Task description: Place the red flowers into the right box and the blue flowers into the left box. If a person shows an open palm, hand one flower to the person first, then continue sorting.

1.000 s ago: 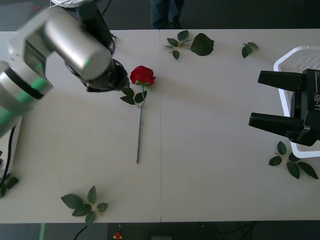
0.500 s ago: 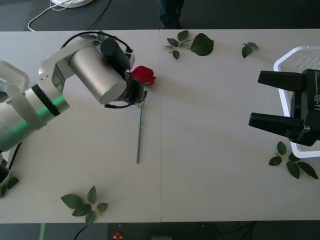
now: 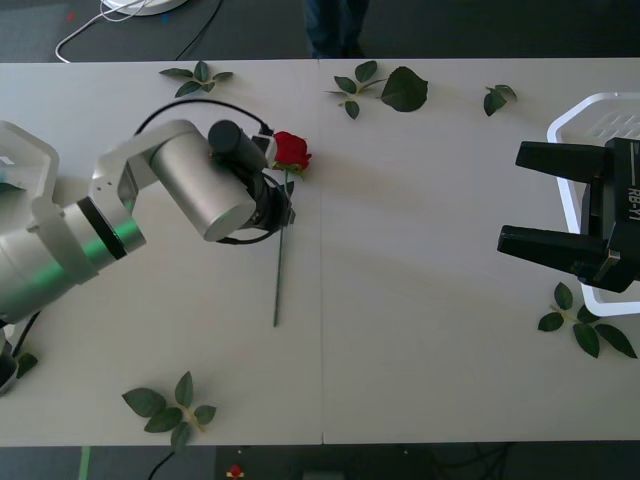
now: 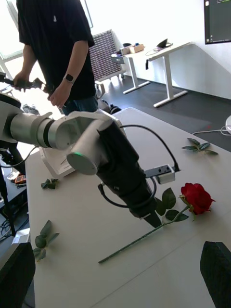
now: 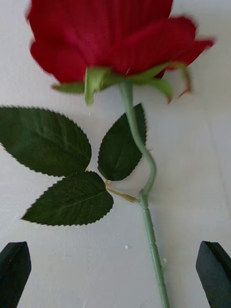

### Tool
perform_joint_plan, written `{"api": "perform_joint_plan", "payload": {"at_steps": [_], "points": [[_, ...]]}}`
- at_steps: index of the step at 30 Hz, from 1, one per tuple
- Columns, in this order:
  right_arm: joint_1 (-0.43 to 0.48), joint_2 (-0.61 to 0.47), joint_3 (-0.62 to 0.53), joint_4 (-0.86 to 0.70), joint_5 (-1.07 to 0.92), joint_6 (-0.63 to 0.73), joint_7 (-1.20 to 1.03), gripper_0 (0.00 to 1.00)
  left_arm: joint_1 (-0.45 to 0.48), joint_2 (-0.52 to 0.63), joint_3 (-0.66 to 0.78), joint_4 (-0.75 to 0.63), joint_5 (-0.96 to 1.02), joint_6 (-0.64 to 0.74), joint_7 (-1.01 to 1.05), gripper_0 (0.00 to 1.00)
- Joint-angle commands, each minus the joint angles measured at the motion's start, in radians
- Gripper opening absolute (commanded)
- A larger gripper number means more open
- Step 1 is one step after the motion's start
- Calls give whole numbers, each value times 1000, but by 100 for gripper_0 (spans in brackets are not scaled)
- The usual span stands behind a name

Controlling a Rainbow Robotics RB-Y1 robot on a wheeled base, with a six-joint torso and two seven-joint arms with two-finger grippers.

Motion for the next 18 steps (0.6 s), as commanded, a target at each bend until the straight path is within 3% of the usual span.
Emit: {"api": "perform_joint_plan", "payload": {"at_steps": [1,18], "points": [[15,-41,-23,-16,-13,5,36,100,7,-73,-18,96,1,-43,57,100],[15,-41,-23,-16,-13,5,36,100,-102,-242,-18,441,33,-68,66,100]]}}
